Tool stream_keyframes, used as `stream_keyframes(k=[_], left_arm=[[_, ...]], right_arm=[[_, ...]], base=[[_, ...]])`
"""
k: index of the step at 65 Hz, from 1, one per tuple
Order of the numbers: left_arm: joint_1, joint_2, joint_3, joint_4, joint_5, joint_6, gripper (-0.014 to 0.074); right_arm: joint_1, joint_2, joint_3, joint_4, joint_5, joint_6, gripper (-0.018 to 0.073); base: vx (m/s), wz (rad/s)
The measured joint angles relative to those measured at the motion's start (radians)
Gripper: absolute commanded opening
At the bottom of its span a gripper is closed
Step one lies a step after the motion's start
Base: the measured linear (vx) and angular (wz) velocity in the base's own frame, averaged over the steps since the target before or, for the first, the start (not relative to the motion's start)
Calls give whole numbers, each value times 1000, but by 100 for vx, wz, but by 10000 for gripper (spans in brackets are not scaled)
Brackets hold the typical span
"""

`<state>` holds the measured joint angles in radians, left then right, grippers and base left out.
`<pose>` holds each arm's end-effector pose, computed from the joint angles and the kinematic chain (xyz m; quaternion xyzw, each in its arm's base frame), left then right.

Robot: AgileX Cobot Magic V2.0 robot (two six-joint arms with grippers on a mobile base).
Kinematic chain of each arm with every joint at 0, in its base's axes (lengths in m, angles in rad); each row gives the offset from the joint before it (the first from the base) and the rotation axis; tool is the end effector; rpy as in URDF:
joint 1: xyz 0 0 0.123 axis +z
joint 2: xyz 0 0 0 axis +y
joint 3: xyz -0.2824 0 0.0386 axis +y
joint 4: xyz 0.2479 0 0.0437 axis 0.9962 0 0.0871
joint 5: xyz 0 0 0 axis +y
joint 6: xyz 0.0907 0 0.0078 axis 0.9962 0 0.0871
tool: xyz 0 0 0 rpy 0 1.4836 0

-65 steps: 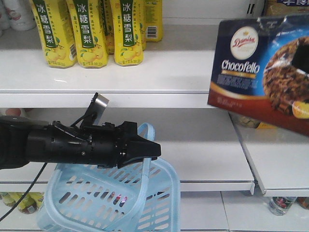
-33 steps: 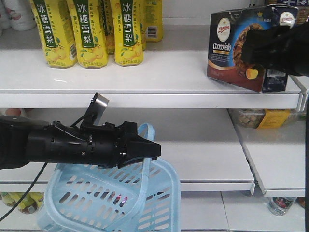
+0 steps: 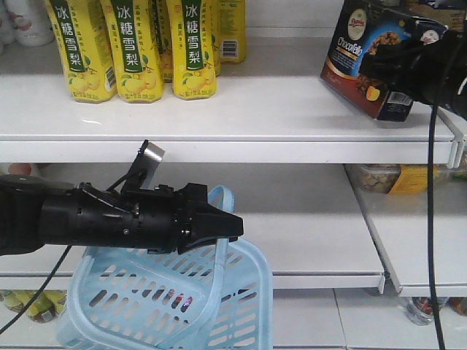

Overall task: Left arm holds basket, right arm returns cookies
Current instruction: 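Lower the cookie box onto the upper shelf beside the yellow bottles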

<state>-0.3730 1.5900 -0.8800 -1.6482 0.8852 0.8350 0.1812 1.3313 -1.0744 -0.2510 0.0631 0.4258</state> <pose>0.2634 -0.1786 0.2470 0.0180 0.8124 -0.5621 0.1541 0.3051 0.0544 0.3648 0.0025 0.7838 0.1041 0.6122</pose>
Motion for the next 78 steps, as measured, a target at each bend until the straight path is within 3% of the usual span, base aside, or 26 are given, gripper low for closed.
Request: stream_keyframes(k=[10,34,78], left_arm=[[0,0,0,0,0,0,-3],[0,0,0,0,0,0,-3],[0,0,0,0,0,0,-3]], right_arm=[[0,37,0,-3,-63,-33,264],[0,47,5,-3,-23,-69,528],[20,-85,5,1,166,-72,538]], base=[[0,0],[0,0],[0,0]])
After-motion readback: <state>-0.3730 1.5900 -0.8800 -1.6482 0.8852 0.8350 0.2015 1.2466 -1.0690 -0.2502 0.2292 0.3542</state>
